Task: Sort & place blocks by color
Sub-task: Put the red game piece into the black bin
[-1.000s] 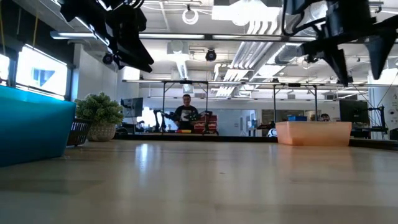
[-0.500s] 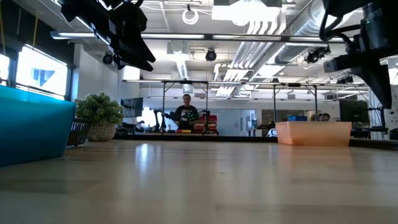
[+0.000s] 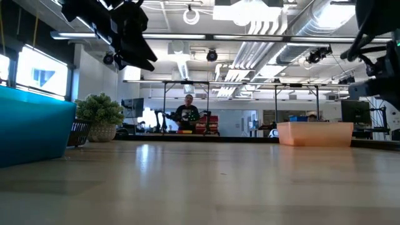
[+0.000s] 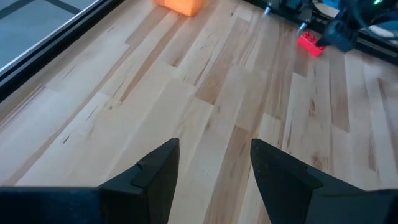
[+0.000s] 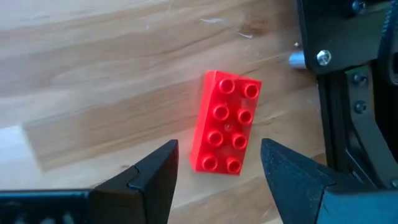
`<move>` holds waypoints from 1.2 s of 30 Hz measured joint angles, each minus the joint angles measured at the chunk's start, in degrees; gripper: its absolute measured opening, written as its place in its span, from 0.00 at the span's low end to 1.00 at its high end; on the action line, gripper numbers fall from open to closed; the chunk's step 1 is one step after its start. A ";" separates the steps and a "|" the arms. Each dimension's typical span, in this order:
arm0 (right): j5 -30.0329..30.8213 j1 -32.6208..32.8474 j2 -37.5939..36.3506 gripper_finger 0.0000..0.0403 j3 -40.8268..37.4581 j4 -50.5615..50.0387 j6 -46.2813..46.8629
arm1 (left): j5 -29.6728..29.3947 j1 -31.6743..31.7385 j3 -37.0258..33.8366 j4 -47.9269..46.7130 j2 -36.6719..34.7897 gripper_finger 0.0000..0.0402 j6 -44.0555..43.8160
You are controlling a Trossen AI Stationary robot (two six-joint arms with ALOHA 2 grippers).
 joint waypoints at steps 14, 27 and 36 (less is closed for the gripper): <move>-1.27 -0.04 0.00 0.54 -6.23 7.28 0.30 | 0.01 0.00 -0.01 0.70 0.00 0.47 -2.59; 0.34 -0.07 -0.04 0.27 -7.70 13.06 -2.20 | 0.00 0.00 0.00 0.67 0.00 0.47 -2.46; 11.84 -0.04 0.11 0.27 -3.09 16.38 -6.46 | 0.38 0.00 0.00 0.63 0.00 0.47 -5.72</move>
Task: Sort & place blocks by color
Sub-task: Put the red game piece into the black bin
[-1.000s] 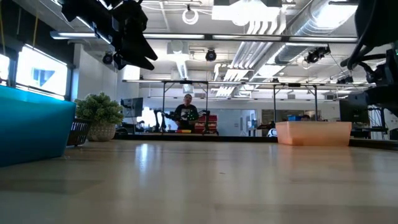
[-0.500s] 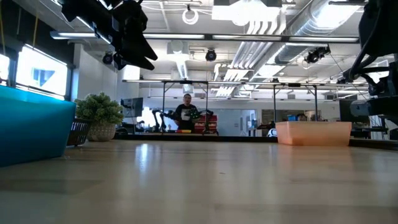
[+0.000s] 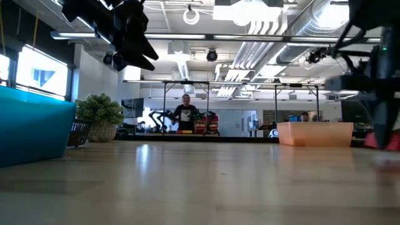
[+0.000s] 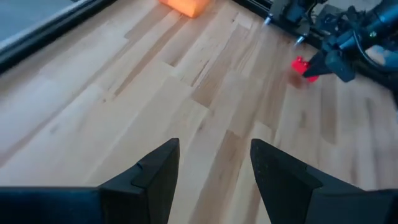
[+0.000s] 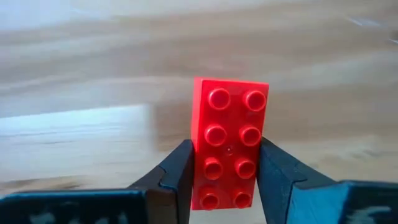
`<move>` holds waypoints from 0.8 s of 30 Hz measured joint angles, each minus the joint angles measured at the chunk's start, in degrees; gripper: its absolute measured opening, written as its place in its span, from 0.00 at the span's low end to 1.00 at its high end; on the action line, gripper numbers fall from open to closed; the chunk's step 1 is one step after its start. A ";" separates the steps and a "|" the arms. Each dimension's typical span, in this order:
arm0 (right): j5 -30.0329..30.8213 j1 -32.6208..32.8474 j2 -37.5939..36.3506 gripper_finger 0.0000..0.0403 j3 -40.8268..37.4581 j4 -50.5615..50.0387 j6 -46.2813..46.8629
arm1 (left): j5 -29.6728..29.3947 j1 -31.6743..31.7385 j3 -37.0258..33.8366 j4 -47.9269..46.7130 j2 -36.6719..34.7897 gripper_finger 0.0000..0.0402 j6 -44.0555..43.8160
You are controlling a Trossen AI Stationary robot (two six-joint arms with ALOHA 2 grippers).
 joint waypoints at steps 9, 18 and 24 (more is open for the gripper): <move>16.25 -3.46 0.00 0.27 5.63 7.31 -14.32 | 9.98 -0.15 0.00 0.03 0.00 0.47 -5.19; 19.06 -10.60 -0.03 0.27 10.74 18.88 -41.57 | 13.37 -0.65 0.00 0.81 0.00 0.47 -7.82; 16.10 -15.40 -0.07 0.27 12.33 33.97 -63.30 | 13.39 -2.75 -0.01 2.82 0.00 0.47 -8.79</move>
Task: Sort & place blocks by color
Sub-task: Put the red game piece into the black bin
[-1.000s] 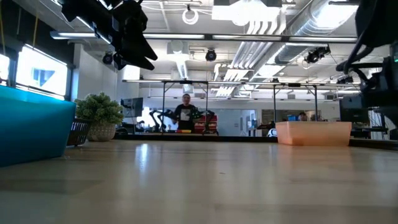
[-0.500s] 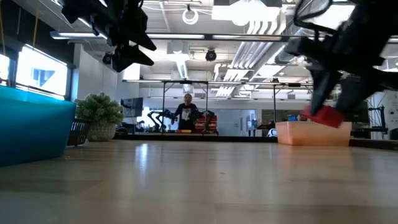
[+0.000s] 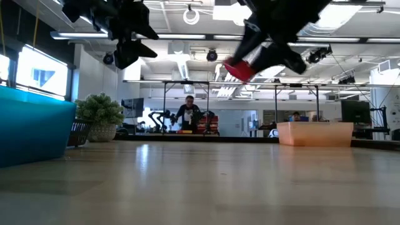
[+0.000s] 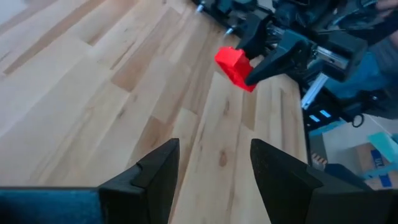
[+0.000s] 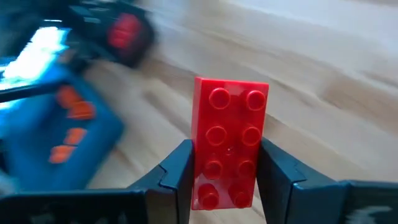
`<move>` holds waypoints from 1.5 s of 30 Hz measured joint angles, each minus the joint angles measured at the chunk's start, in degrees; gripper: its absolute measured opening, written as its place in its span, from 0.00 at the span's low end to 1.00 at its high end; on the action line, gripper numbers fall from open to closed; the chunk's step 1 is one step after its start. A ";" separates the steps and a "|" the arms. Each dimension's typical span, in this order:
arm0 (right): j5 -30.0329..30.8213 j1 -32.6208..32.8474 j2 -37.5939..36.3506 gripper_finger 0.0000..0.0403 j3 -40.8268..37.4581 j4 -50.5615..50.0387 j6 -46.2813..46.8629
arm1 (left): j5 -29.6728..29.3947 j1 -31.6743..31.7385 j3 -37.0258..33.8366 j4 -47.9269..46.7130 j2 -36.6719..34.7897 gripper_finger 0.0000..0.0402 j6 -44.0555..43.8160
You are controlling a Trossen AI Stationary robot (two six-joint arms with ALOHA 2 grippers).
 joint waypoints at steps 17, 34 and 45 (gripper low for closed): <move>-3.68 -4.32 -0.02 0.27 0.00 36.07 -21.73 | 1.42 -4.39 0.00 11.14 0.00 0.47 -8.32; -1.89 -3.75 -0.04 0.27 0.00 48.69 -23.90 | 7.68 -3.92 0.01 28.63 0.00 0.47 -14.90; -3.25 -3.76 0.96 0.27 1.16 52.61 -24.29 | 5.81 -3.19 -0.01 31.71 0.00 0.47 -12.21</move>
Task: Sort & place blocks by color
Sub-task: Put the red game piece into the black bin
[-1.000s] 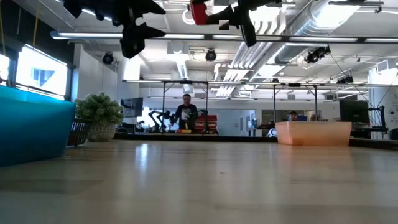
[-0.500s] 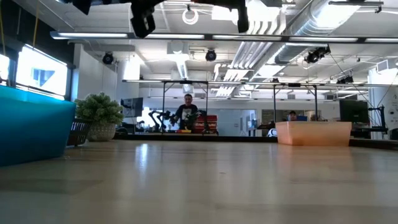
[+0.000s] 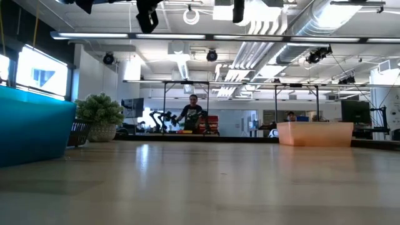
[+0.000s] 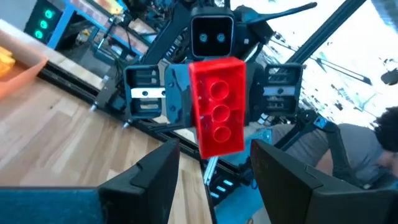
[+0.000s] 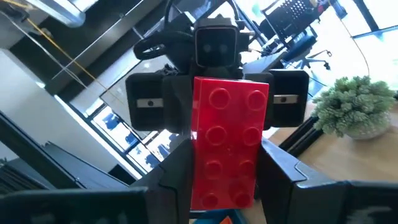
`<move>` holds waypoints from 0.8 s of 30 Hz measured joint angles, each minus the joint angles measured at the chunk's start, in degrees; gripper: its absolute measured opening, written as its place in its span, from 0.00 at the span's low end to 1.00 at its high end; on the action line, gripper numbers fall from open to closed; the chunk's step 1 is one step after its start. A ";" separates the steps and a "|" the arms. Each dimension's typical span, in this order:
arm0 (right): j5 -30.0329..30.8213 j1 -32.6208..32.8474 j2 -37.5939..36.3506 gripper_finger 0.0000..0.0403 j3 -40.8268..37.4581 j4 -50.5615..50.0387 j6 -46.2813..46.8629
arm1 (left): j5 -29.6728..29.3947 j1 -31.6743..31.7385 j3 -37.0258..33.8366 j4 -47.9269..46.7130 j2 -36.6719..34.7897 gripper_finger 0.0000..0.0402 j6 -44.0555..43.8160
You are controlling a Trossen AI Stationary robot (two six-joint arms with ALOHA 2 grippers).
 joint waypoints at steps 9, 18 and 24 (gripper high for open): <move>0.63 -0.54 3.93 0.27 9.80 -13.73 -4.59 | -3.23 0.29 -0.02 0.60 0.55 0.47 -0.98; 2.89 -0.62 4.26 0.27 13.73 -20.61 -7.10 | 2.21 1.97 -0.02 0.26 0.55 0.47 -1.16; 3.77 -0.65 3.86 0.27 13.86 -21.51 -7.16 | 4.18 4.52 -0.02 0.15 0.55 0.49 -1.18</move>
